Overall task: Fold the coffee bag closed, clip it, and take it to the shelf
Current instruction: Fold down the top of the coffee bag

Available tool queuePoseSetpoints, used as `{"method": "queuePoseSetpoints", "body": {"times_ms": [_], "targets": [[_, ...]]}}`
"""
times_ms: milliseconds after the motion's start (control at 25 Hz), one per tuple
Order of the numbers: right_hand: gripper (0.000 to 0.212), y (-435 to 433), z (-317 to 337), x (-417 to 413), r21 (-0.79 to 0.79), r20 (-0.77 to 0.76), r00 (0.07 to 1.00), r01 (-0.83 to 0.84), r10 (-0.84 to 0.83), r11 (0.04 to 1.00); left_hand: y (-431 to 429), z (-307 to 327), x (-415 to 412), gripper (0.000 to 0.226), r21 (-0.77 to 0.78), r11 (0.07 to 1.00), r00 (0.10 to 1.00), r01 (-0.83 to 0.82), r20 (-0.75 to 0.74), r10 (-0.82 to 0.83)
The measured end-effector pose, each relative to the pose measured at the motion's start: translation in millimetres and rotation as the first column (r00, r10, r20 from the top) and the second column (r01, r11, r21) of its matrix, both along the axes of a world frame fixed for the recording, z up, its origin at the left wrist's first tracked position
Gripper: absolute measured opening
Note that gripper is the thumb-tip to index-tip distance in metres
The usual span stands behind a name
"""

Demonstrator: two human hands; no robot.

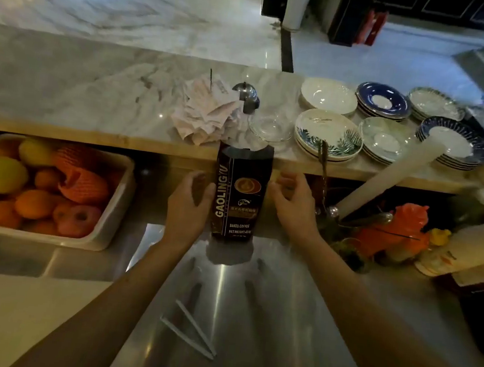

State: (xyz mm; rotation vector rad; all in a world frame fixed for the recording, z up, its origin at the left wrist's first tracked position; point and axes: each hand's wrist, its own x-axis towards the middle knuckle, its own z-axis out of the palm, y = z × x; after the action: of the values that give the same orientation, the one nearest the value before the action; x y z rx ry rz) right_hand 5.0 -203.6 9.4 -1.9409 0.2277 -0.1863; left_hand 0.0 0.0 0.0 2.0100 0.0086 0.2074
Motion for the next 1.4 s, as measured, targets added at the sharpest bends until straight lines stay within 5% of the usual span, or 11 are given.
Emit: {"method": "queuePoseSetpoints", "body": {"times_ms": [560,840,1000,1200,1400], "targets": [[0.023,4,-61,36,0.157,0.021,1.000,0.004,-0.007,0.988,-13,-67,55,0.016,-0.251,0.968,1.000,0.001,-0.001,-0.002],[0.003,1,-59,38,-0.085,0.150,0.977,-0.140,0.151,0.987,-20,-60,57,0.009,-0.300,0.951,0.996,0.074,0.060,-0.058],[0.009,-2,-62,38,-0.035,0.137,0.988,-0.067,0.071,0.997,-19,-61,54,0.003,-0.336,0.940,0.997,0.059,0.069,-0.038],[0.007,-4,-63,31,0.002,0.116,0.993,-0.008,0.008,1.000,-18,-58,47,0.026,-0.393,0.919,0.999,0.021,0.051,-0.001],[0.016,-1,-58,11,0.034,0.120,0.991,0.059,-0.062,0.998,-15,-57,33,0.015,-0.366,0.928,0.997,0.064,0.060,-0.045]]}}
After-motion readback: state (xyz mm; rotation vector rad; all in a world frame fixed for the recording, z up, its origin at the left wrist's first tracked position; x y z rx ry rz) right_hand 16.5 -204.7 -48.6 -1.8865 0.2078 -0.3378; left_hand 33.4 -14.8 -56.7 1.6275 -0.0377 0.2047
